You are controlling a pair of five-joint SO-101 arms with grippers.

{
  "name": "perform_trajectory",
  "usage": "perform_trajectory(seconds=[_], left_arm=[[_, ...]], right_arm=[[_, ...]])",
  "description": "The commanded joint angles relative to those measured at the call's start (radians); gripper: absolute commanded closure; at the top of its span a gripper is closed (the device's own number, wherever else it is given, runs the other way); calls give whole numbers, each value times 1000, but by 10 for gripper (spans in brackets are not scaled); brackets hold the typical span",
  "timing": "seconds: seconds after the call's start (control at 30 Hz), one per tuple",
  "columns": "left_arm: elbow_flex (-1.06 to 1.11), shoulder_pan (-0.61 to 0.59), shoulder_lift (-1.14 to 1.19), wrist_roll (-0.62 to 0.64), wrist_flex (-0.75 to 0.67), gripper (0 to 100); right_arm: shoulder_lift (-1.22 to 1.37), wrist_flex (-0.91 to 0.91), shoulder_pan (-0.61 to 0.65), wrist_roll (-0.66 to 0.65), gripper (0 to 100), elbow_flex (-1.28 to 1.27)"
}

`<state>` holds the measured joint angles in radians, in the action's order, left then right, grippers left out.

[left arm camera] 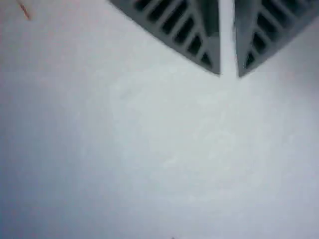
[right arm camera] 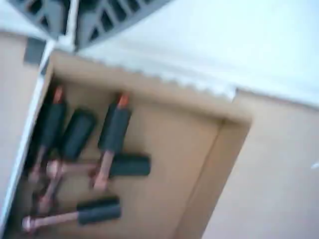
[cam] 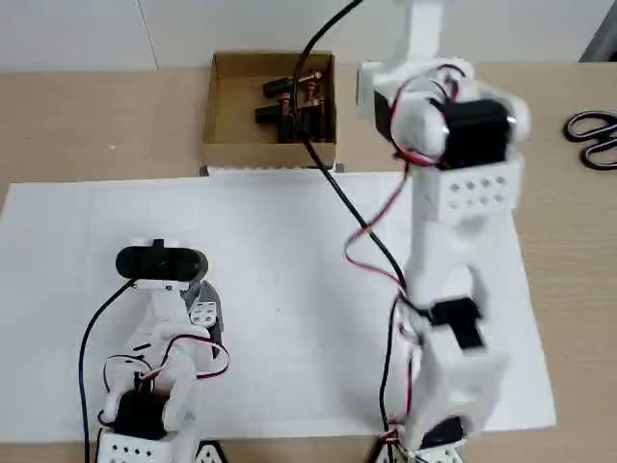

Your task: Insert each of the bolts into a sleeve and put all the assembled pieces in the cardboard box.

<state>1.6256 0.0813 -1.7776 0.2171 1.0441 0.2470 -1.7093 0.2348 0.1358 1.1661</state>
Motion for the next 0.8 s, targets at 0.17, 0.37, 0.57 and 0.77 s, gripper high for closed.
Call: perform_trajectory(seconds=[0.17, 0.37, 0.57, 0.77], left_arm=[[-2, -5, -6, -6, 0, 993], [-2, -5, -6, -6, 0, 993], [-2, -5, -6, -6, 0, 993], [-2, -5, -6, -6, 0, 993]], right_arm=[[-498, 16, -16, 130, 996, -689], [-704, 74, -16, 201, 996, -1112], [-947, 280, -33, 196, 996, -1577], [-1201, 562, -91, 147, 996, -2010]])
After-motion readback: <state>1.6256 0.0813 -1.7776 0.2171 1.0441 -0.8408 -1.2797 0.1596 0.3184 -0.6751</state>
